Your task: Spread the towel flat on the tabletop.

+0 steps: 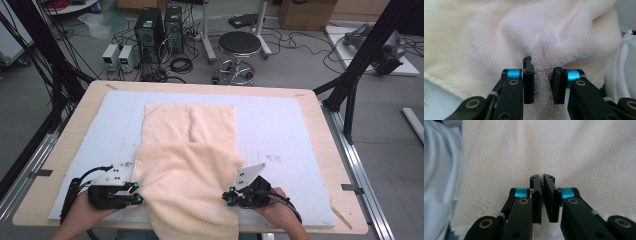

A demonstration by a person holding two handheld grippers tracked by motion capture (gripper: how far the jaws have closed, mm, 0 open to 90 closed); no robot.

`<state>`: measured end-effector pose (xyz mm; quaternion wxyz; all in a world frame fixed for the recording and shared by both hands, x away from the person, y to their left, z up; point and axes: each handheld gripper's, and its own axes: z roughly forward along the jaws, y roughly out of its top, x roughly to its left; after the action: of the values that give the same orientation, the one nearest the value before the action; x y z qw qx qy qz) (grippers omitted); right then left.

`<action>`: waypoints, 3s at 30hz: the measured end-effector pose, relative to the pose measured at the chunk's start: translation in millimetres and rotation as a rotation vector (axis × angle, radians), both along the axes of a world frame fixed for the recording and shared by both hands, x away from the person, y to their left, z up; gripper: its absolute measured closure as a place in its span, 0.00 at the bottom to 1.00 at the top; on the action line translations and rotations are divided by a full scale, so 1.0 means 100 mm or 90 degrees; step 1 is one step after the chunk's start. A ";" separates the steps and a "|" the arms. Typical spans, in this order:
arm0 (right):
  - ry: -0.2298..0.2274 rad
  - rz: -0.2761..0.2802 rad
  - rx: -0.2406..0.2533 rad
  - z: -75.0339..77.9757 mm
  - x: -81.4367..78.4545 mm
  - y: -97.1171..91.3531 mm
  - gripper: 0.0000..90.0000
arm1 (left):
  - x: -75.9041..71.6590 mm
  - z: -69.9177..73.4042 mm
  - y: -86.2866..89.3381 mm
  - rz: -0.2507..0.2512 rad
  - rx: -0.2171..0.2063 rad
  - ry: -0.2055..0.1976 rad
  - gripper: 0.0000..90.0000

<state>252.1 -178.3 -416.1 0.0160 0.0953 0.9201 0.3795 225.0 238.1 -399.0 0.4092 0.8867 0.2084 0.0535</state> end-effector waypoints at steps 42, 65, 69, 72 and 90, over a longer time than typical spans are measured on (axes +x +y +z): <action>-0.014 -0.126 -0.033 0.00 0.85 0.07 0.58 | 0.59 -0.34 -0.41 -0.044 0.032 0.033 0.78; -0.078 -0.200 -0.005 0.40 1.07 -0.09 0.49 | 0.92 0.06 -0.07 0.157 -0.055 -0.069 0.59; -0.095 -0.244 -0.001 0.41 1.41 -0.09 0.51 | 1.30 -0.07 -0.05 0.239 -0.044 -0.074 0.60; -0.097 -0.271 0.002 0.30 1.65 -0.08 0.51 | 1.55 -0.20 -0.07 0.289 -0.007 -0.057 0.61; 0.024 -0.309 -0.024 -0.18 2.03 -0.06 0.88 | 1.82 -0.40 -0.02 0.365 0.037 -0.034 0.76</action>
<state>454.9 -183.9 -434.2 0.0912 0.3207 0.8773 0.3452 407.1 235.9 -438.7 0.3575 0.8011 0.4381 0.1964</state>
